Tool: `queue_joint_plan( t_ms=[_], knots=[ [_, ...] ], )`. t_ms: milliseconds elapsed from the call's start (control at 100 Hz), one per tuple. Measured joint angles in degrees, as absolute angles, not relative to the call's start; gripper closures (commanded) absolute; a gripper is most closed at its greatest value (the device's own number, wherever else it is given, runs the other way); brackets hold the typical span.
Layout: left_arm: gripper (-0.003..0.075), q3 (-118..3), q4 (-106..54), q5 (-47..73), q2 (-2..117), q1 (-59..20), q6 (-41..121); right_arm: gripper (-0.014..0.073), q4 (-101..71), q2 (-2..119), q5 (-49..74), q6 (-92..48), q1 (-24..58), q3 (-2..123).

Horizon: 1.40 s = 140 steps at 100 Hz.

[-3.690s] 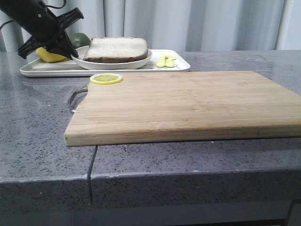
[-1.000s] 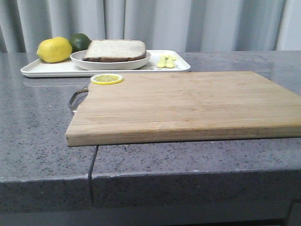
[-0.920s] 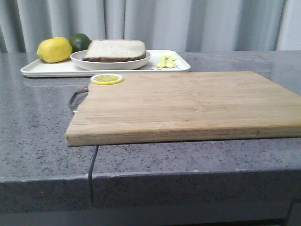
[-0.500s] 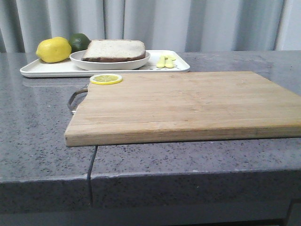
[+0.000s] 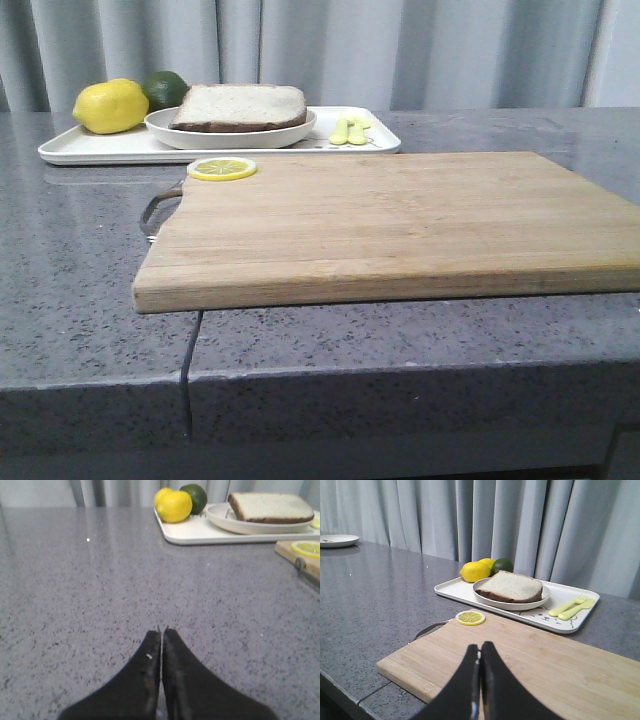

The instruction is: Place bread and move sandwich to tray

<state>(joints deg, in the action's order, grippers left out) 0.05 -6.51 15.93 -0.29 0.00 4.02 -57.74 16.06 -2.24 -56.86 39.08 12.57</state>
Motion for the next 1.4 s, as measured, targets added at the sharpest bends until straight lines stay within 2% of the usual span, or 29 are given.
queue_joint_plan(
  t_ms=[970,1090,1230,1400],
  knots=[
    [0.0740,0.00,-6.51,18.34,-0.29,1.04,3.89,0.0655,-57.74,16.06,-2.82,-56.86,39.08,12.30],
    [0.0740,0.00,-6.51,18.34,-0.29,1.04,3.89,0.0655,-53.48,16.06,-5.12,-55.73,37.58,12.16],
    [0.0740,0.00,-6.51,18.34,-0.29,1.04,3.89,0.0655,-36.56,16.06,-7.06,-41.41,33.57,11.54],
    [0.0740,0.05,-6.51,18.37,-0.29,1.04,3.89,0.0655,-6.49,16.06,-7.21,-9.69,25.33,10.25]
  ],
)
